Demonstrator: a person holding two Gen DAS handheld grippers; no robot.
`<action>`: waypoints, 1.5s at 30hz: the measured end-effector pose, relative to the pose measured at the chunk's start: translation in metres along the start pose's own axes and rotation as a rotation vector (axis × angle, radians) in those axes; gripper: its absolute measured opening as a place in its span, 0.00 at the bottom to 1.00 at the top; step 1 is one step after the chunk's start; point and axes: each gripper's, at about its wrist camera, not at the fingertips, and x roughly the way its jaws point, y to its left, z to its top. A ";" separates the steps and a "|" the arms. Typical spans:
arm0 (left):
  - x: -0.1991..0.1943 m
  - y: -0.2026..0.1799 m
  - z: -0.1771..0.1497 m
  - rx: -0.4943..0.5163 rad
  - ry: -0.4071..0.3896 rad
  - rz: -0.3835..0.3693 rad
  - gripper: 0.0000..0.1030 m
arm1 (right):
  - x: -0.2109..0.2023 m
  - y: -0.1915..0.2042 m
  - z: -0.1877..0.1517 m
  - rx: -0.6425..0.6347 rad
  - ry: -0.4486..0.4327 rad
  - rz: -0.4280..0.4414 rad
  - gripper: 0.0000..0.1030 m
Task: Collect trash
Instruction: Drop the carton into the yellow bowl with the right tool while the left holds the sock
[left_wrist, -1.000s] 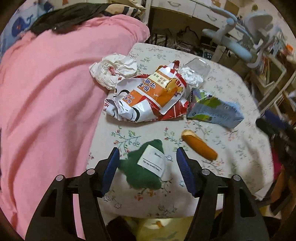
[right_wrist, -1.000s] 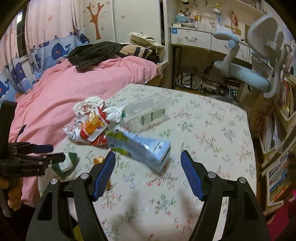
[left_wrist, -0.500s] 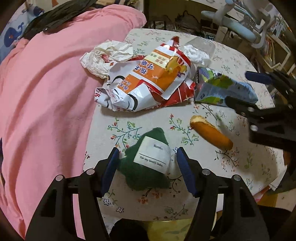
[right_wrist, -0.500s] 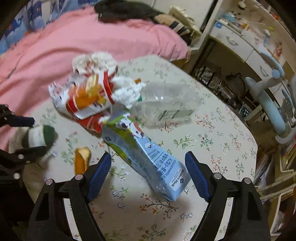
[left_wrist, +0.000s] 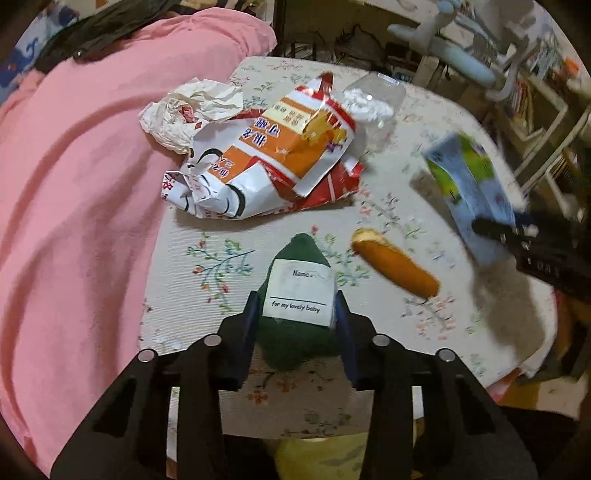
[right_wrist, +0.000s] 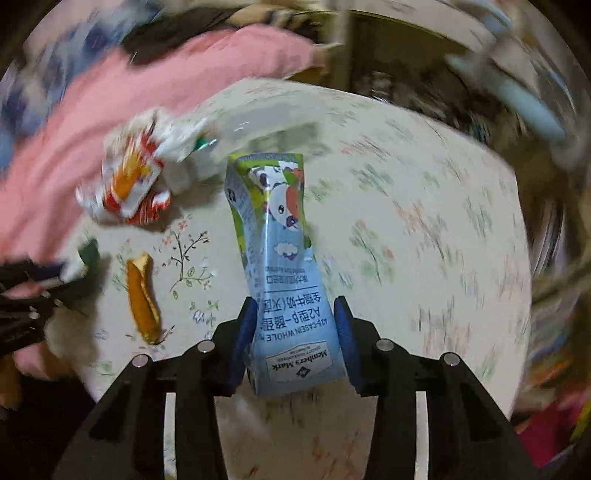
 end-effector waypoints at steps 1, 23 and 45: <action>-0.004 0.001 0.001 -0.018 -0.019 -0.030 0.34 | -0.005 -0.008 -0.002 0.051 -0.013 0.029 0.41; -0.069 -0.010 0.001 -0.022 -0.308 -0.037 0.34 | -0.060 -0.021 -0.021 0.286 -0.235 0.367 0.41; -0.090 -0.016 -0.007 0.011 -0.395 -0.018 0.35 | -0.068 0.006 -0.051 0.286 -0.266 0.508 0.41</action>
